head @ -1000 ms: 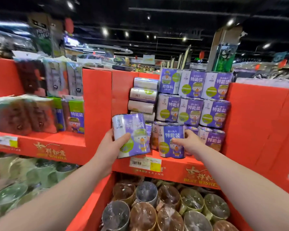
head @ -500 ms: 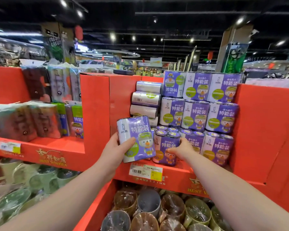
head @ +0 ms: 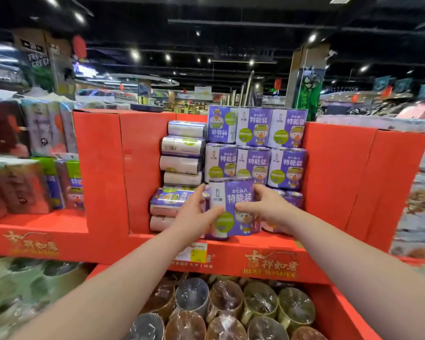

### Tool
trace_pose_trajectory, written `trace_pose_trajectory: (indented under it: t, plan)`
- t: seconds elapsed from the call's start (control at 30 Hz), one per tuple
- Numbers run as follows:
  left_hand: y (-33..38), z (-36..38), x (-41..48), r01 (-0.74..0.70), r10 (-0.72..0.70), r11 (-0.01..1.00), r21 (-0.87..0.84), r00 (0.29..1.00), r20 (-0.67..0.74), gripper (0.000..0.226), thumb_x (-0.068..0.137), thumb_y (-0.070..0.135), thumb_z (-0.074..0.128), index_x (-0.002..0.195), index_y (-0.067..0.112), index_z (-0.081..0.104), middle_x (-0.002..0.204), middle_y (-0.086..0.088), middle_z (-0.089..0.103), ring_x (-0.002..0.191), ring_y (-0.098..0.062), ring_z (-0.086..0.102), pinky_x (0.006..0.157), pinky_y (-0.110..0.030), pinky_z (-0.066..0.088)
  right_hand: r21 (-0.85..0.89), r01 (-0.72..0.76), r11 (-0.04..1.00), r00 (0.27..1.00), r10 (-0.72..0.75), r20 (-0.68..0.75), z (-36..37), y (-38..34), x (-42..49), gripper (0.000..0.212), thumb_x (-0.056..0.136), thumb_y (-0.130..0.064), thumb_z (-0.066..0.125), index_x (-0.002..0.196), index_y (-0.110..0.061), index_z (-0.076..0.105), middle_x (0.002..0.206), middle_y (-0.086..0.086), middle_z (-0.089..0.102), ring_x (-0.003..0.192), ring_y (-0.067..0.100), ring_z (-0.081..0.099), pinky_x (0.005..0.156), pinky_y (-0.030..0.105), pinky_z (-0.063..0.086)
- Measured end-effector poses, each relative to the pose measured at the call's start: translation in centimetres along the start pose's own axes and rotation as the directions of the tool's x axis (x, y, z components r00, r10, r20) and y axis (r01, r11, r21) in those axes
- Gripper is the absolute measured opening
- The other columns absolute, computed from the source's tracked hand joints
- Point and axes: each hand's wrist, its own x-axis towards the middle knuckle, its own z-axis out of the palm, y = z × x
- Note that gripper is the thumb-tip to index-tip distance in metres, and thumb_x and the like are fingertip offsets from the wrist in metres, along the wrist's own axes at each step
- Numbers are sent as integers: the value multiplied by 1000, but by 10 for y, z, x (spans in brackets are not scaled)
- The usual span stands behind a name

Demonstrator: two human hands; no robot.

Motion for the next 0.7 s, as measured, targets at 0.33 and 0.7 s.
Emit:
trace_pose_trajectory:
  t: [0.33,0.7]
  plan:
    - [-33,-2,2,-94,19,584,807,995,102,42,98,45,35,130,25,53,127,-2,51,121,-23,44,97,-39,39,-50,-266,963,945,250,-211,-31,43,12,44,70,11,75,98,-15,53,90,10,65,76,26,65,65,41,58]
    - [-32,-2,-1,-83,9,585,807,995,95,38,98,41,34,121,23,59,120,-3,54,114,-23,45,95,-39,40,-378,-266,887,937,146,-318,-12,58,27,61,74,-19,78,128,-8,51,117,13,64,107,31,60,87,35,46]
